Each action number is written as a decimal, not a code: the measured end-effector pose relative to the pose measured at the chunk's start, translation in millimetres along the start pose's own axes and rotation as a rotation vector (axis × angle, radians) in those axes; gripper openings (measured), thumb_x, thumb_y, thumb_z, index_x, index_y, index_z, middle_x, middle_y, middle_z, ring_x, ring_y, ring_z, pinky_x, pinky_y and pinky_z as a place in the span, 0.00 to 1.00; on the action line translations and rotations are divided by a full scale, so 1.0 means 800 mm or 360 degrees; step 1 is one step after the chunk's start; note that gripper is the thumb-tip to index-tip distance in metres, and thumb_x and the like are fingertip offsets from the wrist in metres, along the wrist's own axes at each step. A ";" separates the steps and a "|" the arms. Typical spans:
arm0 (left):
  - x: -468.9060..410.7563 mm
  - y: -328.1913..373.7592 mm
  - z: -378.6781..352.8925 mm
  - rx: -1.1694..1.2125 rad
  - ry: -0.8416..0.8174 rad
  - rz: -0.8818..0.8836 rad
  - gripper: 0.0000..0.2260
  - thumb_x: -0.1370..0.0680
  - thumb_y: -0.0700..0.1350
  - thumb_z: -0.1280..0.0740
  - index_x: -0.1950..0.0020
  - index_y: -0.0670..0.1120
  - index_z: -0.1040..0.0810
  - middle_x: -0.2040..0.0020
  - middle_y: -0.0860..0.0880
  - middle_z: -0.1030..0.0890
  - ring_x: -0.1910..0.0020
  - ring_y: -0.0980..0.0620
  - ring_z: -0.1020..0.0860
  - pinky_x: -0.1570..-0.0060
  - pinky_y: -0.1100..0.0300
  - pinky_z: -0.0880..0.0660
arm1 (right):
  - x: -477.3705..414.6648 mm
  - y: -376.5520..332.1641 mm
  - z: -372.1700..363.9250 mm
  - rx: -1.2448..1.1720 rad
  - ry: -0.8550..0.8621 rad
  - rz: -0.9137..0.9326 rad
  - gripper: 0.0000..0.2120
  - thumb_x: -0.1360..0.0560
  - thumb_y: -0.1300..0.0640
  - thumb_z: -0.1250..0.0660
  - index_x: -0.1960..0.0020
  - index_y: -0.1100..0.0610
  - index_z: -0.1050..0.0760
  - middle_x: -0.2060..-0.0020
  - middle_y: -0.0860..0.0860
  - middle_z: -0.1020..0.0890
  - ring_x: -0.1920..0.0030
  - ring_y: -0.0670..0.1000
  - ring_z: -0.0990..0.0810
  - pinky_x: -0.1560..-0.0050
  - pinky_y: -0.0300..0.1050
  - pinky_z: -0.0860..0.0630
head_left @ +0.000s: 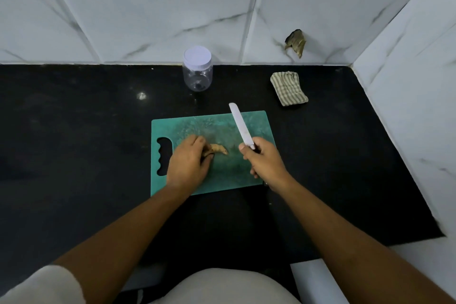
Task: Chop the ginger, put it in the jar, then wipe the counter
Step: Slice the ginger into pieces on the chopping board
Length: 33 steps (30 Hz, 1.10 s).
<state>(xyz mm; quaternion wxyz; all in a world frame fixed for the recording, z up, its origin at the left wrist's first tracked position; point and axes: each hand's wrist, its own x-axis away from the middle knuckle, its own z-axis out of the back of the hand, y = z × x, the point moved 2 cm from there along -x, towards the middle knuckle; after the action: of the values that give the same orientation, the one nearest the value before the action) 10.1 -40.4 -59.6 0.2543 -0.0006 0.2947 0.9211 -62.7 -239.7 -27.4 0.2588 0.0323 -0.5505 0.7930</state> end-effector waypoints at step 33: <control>-0.016 0.032 -0.026 0.0227 0.0030 0.0330 0.11 0.23 0.54 0.25 0.42 0.53 0.15 0.50 0.56 0.17 0.54 0.59 0.22 0.59 0.70 0.31 | 0.060 0.056 0.027 0.0981 -0.0089 0.0599 0.27 0.15 0.53 0.43 0.17 0.42 0.44 0.50 0.47 0.22 0.55 0.48 0.22 0.56 0.55 0.21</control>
<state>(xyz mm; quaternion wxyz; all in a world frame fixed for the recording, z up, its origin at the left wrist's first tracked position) 6.1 -75.7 -61.3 0.1544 0.0394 0.3602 0.9191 -129.5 -252.3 -41.3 0.0713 0.0287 -0.2886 0.9544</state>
